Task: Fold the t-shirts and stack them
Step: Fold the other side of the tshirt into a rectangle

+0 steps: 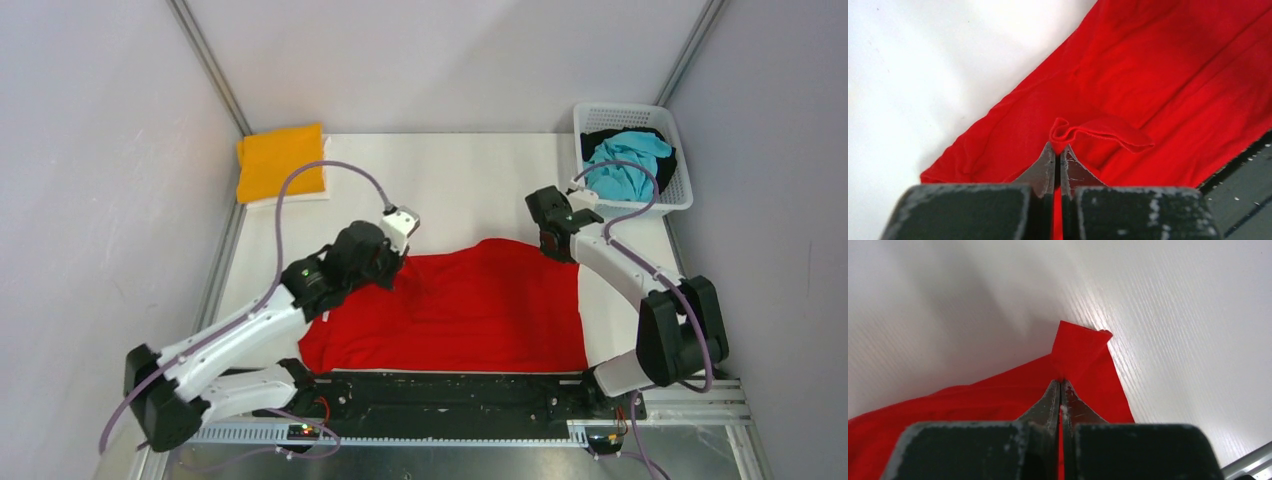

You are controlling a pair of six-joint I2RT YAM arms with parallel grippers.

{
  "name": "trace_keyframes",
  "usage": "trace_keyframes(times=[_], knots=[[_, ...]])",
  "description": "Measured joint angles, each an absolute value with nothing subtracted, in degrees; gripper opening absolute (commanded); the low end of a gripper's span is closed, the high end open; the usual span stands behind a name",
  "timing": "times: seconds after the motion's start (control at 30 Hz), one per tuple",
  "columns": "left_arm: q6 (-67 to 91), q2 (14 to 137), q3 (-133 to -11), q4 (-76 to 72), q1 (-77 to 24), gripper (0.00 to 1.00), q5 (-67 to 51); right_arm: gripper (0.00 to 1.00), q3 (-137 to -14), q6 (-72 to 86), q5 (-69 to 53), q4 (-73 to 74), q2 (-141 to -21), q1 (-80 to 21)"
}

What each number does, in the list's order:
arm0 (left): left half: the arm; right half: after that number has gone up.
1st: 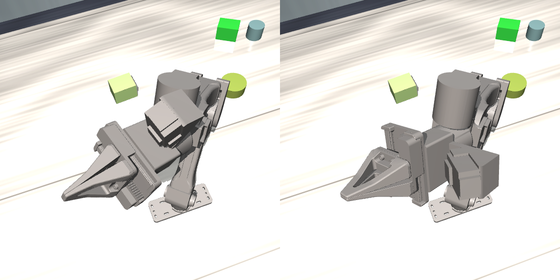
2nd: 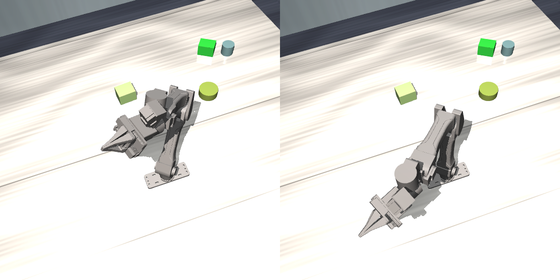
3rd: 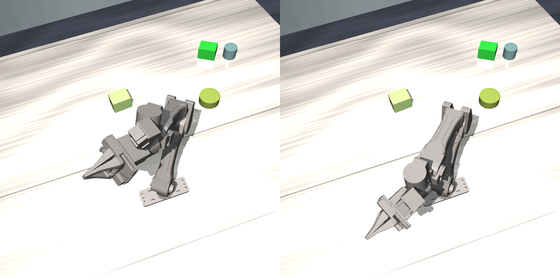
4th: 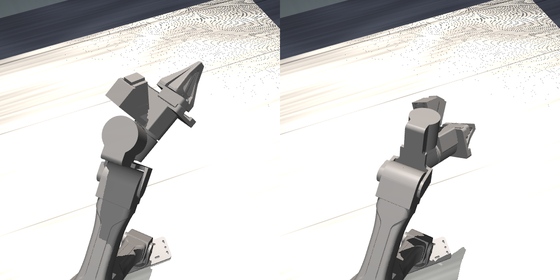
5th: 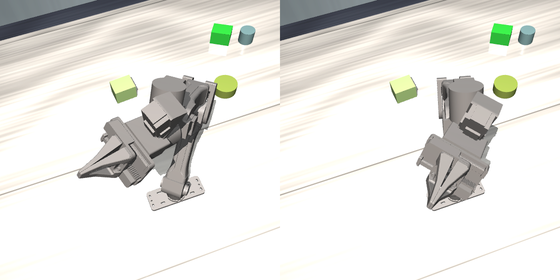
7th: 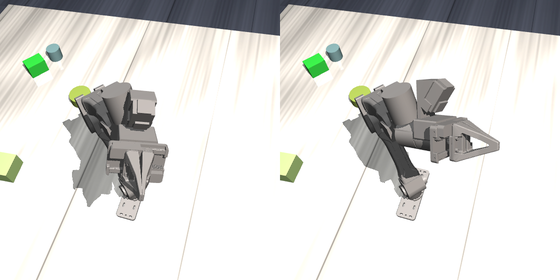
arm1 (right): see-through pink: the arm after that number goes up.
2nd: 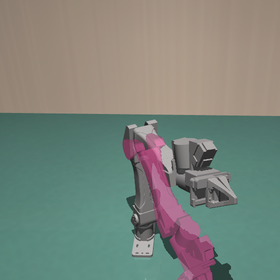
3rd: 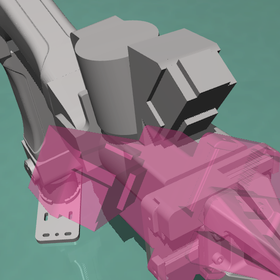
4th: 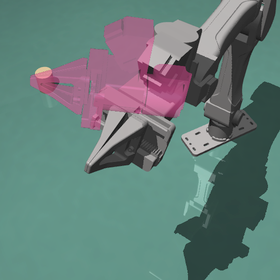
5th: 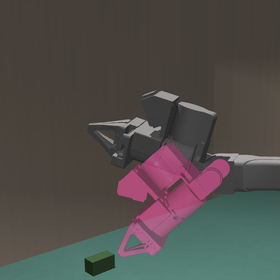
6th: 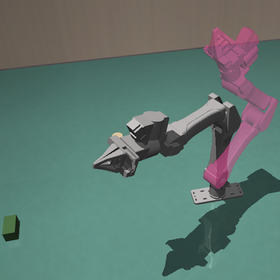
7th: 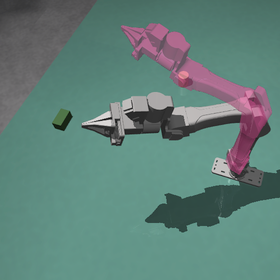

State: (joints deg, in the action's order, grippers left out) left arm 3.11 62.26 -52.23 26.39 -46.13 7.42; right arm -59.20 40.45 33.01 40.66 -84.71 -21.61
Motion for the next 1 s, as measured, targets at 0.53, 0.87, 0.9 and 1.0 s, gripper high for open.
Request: trace_keyframes(times=[0.53,0.87,0.9,1.0], knots=[[18.09,48.58,-45.3,33.5,-53.39,0.0,13.13,0.02,-53.56,40.36,33.1,45.74,-74.35,-25.85],[25.67,42.92,-45.08,41.01,-56.07,0.0,15.29,0.04,-50.81,40.25,32.51,48.03,-69.6,-27.07],[26.09,42.46,-45.08,41.54,-56.1,0.0,15.29,0.04,-50.68,40.21,32.38,48.05,-69.25,-27.22],[27.22,40.86,-45.08,43.07,-56.14,0.0,15.25,0.07,-49.95,40.05,31.57,47.97,-68.29,-27.79]])
